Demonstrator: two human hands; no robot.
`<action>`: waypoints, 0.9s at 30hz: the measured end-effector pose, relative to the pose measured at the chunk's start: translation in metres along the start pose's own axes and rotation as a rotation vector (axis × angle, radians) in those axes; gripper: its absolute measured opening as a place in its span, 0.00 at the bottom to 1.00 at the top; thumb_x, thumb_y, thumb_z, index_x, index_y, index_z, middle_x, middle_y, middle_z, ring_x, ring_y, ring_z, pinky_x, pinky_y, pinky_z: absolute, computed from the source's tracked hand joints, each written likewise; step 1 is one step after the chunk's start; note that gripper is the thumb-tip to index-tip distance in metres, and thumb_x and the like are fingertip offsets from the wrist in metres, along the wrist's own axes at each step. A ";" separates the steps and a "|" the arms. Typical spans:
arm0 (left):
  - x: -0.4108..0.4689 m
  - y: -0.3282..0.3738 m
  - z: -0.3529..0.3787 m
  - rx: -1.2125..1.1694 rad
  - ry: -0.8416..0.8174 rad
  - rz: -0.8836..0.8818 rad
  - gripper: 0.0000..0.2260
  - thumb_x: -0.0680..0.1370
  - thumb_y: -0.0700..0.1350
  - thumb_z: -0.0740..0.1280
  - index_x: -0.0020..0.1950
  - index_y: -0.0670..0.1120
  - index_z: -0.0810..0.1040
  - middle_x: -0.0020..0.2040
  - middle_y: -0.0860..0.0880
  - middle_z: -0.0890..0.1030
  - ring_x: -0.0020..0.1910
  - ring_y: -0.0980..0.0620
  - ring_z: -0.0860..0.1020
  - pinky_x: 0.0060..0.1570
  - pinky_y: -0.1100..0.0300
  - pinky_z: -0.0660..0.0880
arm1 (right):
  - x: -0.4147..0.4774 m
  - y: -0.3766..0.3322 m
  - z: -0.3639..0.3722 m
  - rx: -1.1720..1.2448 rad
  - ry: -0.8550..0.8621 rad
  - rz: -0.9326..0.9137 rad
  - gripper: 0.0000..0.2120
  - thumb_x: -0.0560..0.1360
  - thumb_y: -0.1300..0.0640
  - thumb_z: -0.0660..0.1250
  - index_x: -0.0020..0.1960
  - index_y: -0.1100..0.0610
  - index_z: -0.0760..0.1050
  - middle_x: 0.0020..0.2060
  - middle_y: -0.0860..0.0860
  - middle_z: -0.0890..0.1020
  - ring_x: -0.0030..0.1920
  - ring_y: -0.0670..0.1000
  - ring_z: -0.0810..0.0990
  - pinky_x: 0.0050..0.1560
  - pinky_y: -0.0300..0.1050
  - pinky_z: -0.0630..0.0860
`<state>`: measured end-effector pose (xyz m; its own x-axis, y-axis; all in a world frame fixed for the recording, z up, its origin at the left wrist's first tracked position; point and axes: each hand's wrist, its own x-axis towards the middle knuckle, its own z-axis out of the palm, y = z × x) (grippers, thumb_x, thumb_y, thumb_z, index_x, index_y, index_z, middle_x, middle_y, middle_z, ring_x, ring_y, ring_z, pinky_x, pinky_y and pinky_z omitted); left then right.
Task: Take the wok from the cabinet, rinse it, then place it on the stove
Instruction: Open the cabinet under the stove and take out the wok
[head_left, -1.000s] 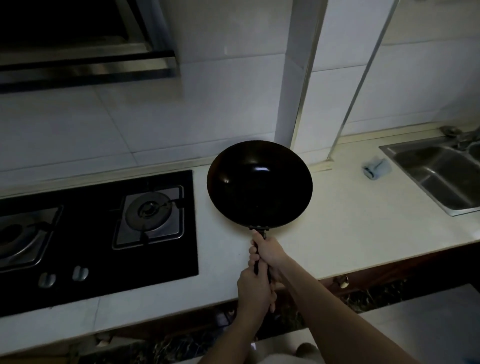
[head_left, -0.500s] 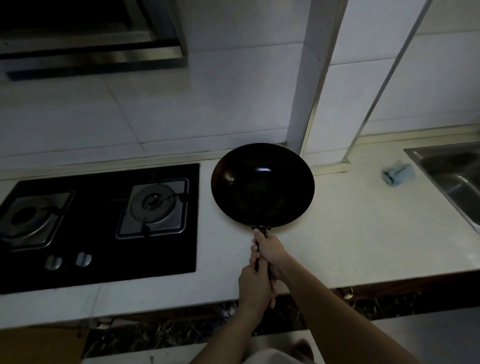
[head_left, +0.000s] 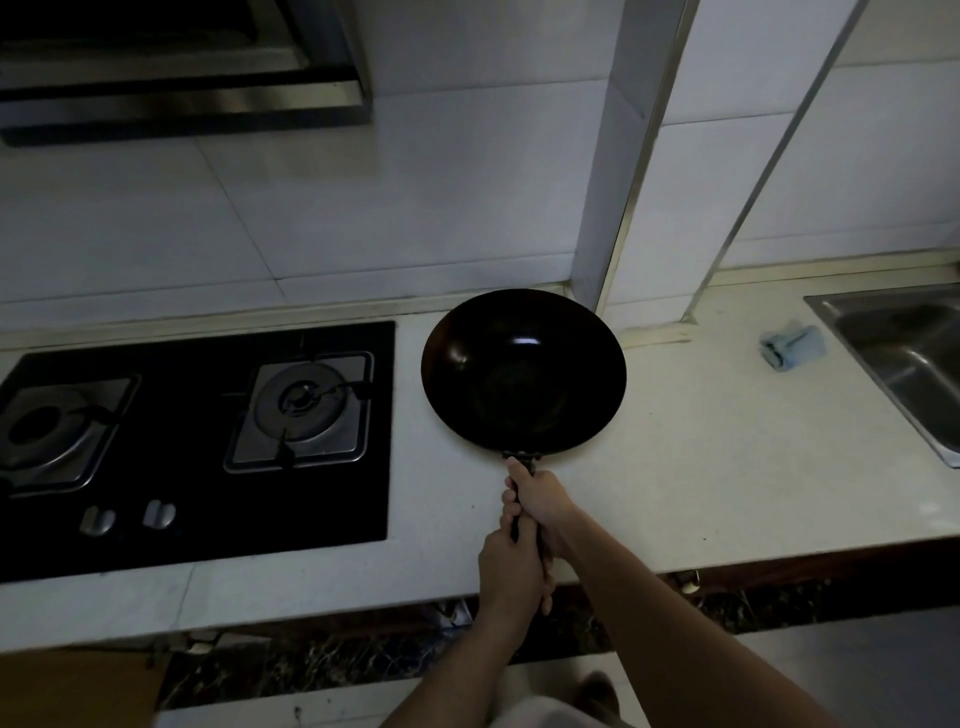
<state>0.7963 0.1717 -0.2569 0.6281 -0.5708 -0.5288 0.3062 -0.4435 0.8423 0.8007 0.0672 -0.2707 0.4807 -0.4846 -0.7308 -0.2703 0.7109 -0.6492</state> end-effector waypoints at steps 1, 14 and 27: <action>0.000 -0.001 0.000 -0.009 -0.007 0.001 0.25 0.85 0.51 0.58 0.32 0.41 0.75 0.23 0.46 0.73 0.19 0.51 0.69 0.22 0.60 0.66 | 0.000 0.000 -0.001 -0.001 -0.001 0.000 0.16 0.84 0.52 0.60 0.41 0.58 0.67 0.27 0.53 0.68 0.22 0.49 0.67 0.25 0.43 0.71; 0.003 -0.006 0.002 0.023 0.001 0.010 0.24 0.85 0.51 0.58 0.33 0.41 0.75 0.24 0.46 0.73 0.20 0.51 0.69 0.23 0.59 0.67 | 0.008 0.004 -0.004 0.016 -0.008 0.043 0.16 0.84 0.51 0.60 0.41 0.58 0.67 0.27 0.51 0.69 0.23 0.49 0.66 0.26 0.44 0.70; 0.002 -0.010 0.002 -0.004 -0.016 -0.013 0.25 0.85 0.52 0.57 0.33 0.41 0.76 0.24 0.46 0.74 0.20 0.51 0.70 0.24 0.59 0.67 | 0.008 0.008 -0.005 -0.004 -0.006 0.043 0.15 0.84 0.51 0.60 0.42 0.59 0.67 0.28 0.52 0.68 0.23 0.49 0.67 0.25 0.43 0.71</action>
<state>0.7932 0.1738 -0.2660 0.6129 -0.5758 -0.5411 0.3171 -0.4480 0.8359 0.7983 0.0666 -0.2829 0.4739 -0.4505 -0.7566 -0.2940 0.7289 -0.6182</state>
